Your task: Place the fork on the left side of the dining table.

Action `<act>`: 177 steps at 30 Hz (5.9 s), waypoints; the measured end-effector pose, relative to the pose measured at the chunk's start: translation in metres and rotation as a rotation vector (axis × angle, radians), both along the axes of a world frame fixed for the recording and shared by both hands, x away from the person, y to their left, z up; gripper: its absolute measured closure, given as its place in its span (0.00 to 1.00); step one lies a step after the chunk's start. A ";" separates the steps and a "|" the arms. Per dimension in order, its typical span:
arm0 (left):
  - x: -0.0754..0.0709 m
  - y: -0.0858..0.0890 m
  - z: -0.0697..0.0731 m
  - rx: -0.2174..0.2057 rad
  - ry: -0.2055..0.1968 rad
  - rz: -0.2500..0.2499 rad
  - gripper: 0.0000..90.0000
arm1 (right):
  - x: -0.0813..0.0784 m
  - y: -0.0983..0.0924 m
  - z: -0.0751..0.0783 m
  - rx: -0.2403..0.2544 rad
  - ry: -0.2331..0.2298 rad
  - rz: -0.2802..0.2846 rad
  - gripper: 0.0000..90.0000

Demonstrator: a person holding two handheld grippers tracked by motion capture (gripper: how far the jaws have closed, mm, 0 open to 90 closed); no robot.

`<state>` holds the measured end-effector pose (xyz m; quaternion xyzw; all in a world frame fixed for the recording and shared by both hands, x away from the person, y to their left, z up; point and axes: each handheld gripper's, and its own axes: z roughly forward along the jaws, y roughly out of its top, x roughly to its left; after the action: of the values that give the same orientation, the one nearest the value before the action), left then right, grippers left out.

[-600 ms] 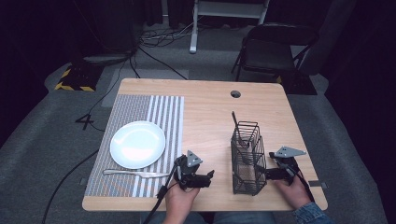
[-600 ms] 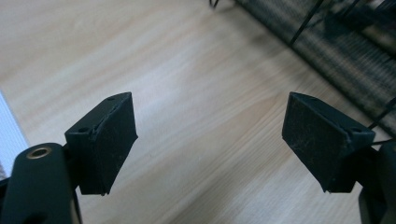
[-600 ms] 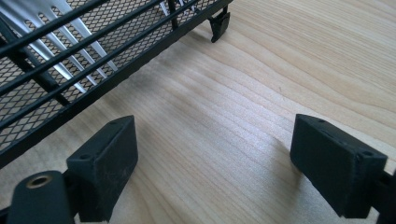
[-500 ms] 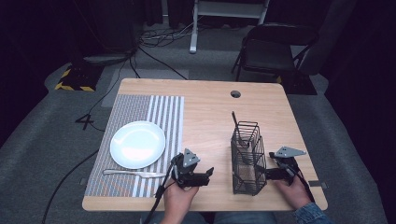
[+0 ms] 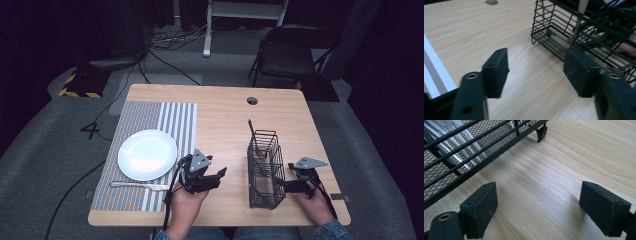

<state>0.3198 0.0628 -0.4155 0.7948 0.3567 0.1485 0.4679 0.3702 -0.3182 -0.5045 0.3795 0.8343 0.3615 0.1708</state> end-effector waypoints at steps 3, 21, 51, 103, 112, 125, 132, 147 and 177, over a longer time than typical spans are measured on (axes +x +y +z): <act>0.003 -0.003 0.007 0.019 -0.015 -0.009 0.53 | 0.000 0.000 0.000 0.000 0.000 0.001 0.17; 0.029 -0.013 0.047 -0.149 -0.021 0.024 0.57 | -0.001 0.000 0.000 0.001 -0.002 -0.010 0.17; 0.113 -0.085 0.068 -0.019 0.110 -0.033 0.61 | -0.002 0.000 0.000 0.002 -0.002 0.019 0.19; 0.095 -0.052 0.163 -0.130 0.115 -0.089 0.95 | -0.003 0.000 0.000 0.006 -0.006 0.026 0.20; 0.088 -0.024 0.180 -0.146 0.073 -0.043 0.95 | -0.003 0.000 0.000 0.006 -0.007 0.026 0.20; 0.089 0.021 0.192 -0.137 0.036 0.057 0.95 | -0.003 0.000 0.000 0.005 -0.006 0.026 0.20; 0.088 0.046 0.187 -0.123 0.028 0.127 0.95 | -0.003 0.000 0.000 0.005 -0.005 0.020 0.20; 0.106 0.106 0.168 -0.140 0.029 0.243 0.95 | -0.003 0.000 0.000 0.005 -0.005 0.020 0.20; 0.181 0.166 0.104 -0.025 0.053 0.348 0.95 | -0.003 0.004 0.000 0.004 -0.006 -0.029 0.20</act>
<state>0.5005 0.2284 -0.3118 0.7189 0.5030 0.2018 0.4352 0.3671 -0.3143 -0.5043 0.3909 0.8275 0.3616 0.1779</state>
